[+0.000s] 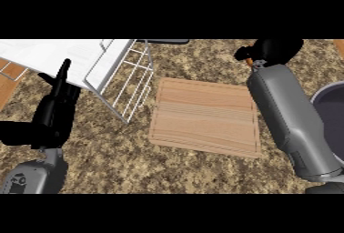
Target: Pick the squash from the cutting board and place it in the pot
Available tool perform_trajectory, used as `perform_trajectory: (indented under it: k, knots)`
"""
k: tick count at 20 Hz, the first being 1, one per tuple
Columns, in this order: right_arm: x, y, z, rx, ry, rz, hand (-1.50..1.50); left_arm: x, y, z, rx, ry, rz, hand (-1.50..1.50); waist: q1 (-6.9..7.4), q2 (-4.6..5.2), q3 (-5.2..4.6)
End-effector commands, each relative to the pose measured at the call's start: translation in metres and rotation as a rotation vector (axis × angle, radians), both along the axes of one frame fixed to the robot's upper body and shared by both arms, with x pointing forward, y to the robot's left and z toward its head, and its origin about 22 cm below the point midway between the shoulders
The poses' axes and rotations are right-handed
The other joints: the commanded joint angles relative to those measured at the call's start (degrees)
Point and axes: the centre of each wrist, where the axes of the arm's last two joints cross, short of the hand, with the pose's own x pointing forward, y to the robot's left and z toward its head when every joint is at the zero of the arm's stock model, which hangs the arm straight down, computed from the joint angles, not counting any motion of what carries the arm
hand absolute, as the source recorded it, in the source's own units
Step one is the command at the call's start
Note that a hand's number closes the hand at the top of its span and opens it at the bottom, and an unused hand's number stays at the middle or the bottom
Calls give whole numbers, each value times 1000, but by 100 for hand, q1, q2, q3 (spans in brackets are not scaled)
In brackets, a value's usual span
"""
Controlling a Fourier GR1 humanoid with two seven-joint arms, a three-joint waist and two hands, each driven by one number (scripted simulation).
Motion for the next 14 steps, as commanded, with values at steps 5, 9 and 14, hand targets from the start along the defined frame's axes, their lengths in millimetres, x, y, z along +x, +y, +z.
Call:
perform_trajectory:
  k: [5,9,14]
  knots:
    - [19,-9,37,-141,-223,-356,150,12,-4,13,-17,-34,-1,0,-169,-50,17]
    - [18,-11,45,-167,-244,-434,150,3,10,7,-6,4,48,0,-332,-160,23]
    - [17,-42,47,-113,-174,-489,150,4,8,-12,-8,-8,69,0,-540,-179,22]
